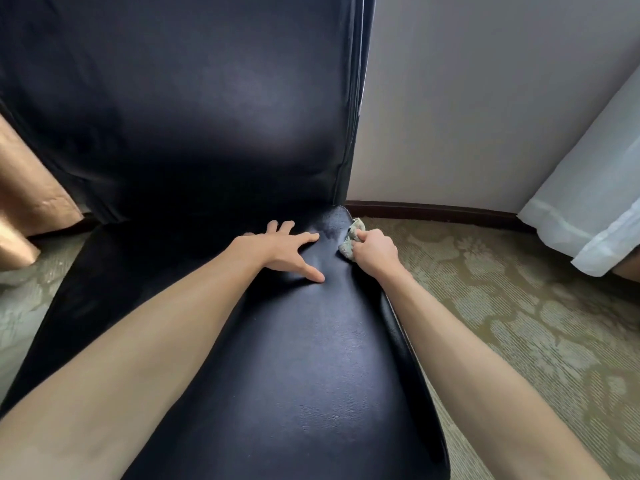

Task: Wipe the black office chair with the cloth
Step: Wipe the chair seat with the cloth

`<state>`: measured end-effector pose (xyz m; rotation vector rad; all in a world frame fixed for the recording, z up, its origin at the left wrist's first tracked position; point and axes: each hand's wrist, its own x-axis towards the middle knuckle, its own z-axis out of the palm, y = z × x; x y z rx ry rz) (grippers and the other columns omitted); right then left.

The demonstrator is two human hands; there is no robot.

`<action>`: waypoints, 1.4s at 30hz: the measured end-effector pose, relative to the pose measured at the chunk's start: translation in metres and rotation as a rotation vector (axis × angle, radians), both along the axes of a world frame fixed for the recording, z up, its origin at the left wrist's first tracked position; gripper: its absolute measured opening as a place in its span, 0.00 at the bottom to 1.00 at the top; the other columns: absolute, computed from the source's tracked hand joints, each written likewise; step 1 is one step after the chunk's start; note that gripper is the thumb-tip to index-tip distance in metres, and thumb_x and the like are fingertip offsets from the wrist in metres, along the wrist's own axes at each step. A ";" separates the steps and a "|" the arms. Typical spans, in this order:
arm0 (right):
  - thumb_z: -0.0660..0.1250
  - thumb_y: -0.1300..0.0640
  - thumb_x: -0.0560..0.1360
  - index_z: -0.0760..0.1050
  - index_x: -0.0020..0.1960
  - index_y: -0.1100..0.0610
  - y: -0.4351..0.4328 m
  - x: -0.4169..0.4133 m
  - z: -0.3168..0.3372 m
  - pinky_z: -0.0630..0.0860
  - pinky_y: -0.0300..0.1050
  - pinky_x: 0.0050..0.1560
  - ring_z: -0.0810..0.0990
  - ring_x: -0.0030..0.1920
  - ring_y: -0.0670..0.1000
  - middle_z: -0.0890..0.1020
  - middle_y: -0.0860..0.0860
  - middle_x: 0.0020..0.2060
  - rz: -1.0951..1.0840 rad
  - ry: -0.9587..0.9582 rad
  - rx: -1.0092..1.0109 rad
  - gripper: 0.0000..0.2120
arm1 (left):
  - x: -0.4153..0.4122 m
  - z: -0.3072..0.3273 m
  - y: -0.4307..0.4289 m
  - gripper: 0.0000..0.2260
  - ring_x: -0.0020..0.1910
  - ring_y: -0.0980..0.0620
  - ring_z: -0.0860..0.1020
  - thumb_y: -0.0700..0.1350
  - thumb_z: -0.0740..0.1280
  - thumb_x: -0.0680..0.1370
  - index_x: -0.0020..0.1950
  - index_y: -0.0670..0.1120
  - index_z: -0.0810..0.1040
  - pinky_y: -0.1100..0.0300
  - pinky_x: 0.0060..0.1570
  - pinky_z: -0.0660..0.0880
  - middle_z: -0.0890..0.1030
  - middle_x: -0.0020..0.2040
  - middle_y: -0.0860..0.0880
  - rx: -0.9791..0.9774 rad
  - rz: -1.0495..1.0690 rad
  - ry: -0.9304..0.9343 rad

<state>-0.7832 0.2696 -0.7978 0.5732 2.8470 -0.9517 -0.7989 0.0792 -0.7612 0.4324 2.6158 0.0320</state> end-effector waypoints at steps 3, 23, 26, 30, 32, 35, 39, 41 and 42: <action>0.60 0.53 0.77 0.72 0.68 0.55 -0.006 -0.024 0.003 0.69 0.46 0.61 0.74 0.64 0.61 0.77 0.58 0.63 0.021 -0.007 -0.007 0.20 | -0.001 -0.002 -0.003 0.46 0.78 0.44 0.37 0.76 0.64 0.65 0.76 0.69 0.44 0.32 0.69 0.50 0.40 0.80 0.51 0.009 0.004 -0.019; 0.54 0.52 0.81 0.55 0.78 0.48 -0.001 -0.042 0.004 0.59 0.48 0.72 0.61 0.74 0.58 0.61 0.56 0.76 0.479 -0.017 0.124 0.25 | -0.005 -0.003 -0.007 0.45 0.77 0.42 0.37 0.76 0.62 0.67 0.76 0.68 0.41 0.29 0.69 0.50 0.38 0.80 0.51 -0.020 0.052 -0.026; 0.54 0.53 0.81 0.54 0.78 0.51 -0.002 -0.047 0.006 0.55 0.47 0.73 0.55 0.76 0.55 0.54 0.53 0.78 0.507 -0.030 0.097 0.26 | -0.004 -0.003 -0.007 0.45 0.77 0.42 0.35 0.76 0.62 0.67 0.76 0.68 0.41 0.28 0.69 0.47 0.37 0.79 0.51 -0.017 0.026 -0.041; 0.54 0.54 0.81 0.57 0.76 0.57 -0.008 -0.059 0.010 0.55 0.47 0.71 0.52 0.77 0.54 0.54 0.53 0.77 0.498 -0.003 0.087 0.25 | -0.004 -0.002 -0.005 0.45 0.77 0.42 0.35 0.75 0.63 0.67 0.75 0.69 0.40 0.28 0.69 0.46 0.36 0.79 0.52 -0.013 0.001 -0.066; 0.55 0.54 0.81 0.58 0.76 0.57 -0.008 -0.061 0.010 0.56 0.48 0.71 0.52 0.77 0.54 0.54 0.54 0.77 0.478 0.005 0.082 0.24 | -0.003 -0.003 -0.004 0.45 0.77 0.42 0.34 0.74 0.64 0.68 0.76 0.68 0.41 0.27 0.68 0.44 0.36 0.79 0.52 -0.004 -0.006 -0.074; 0.55 0.53 0.80 0.56 0.77 0.53 -0.004 -0.057 0.009 0.57 0.49 0.72 0.54 0.76 0.54 0.54 0.53 0.78 0.447 0.009 0.072 0.26 | -0.003 -0.003 -0.002 0.45 0.77 0.43 0.34 0.74 0.65 0.67 0.76 0.68 0.42 0.27 0.68 0.45 0.37 0.79 0.52 0.007 -0.013 -0.073; 0.54 0.51 0.82 0.53 0.78 0.54 0.003 -0.040 0.004 0.57 0.48 0.72 0.55 0.76 0.54 0.53 0.52 0.78 0.435 0.036 0.084 0.27 | -0.002 -0.003 0.001 0.47 0.77 0.43 0.37 0.74 0.67 0.66 0.76 0.67 0.44 0.28 0.68 0.48 0.40 0.80 0.53 0.017 -0.023 -0.047; 0.53 0.50 0.82 0.52 0.78 0.53 0.008 -0.030 0.001 0.57 0.48 0.71 0.55 0.76 0.55 0.54 0.53 0.78 0.425 0.041 0.097 0.27 | 0.001 -0.004 0.000 0.48 0.78 0.43 0.38 0.74 0.67 0.65 0.77 0.65 0.44 0.28 0.68 0.47 0.41 0.80 0.53 0.046 -0.038 -0.015; 0.53 0.50 0.82 0.52 0.78 0.54 0.010 -0.026 0.000 0.57 0.48 0.71 0.56 0.76 0.55 0.55 0.52 0.78 0.423 0.038 0.099 0.27 | 0.004 -0.004 -0.001 0.49 0.78 0.44 0.39 0.74 0.67 0.65 0.78 0.63 0.44 0.28 0.69 0.47 0.41 0.80 0.53 0.058 -0.044 0.012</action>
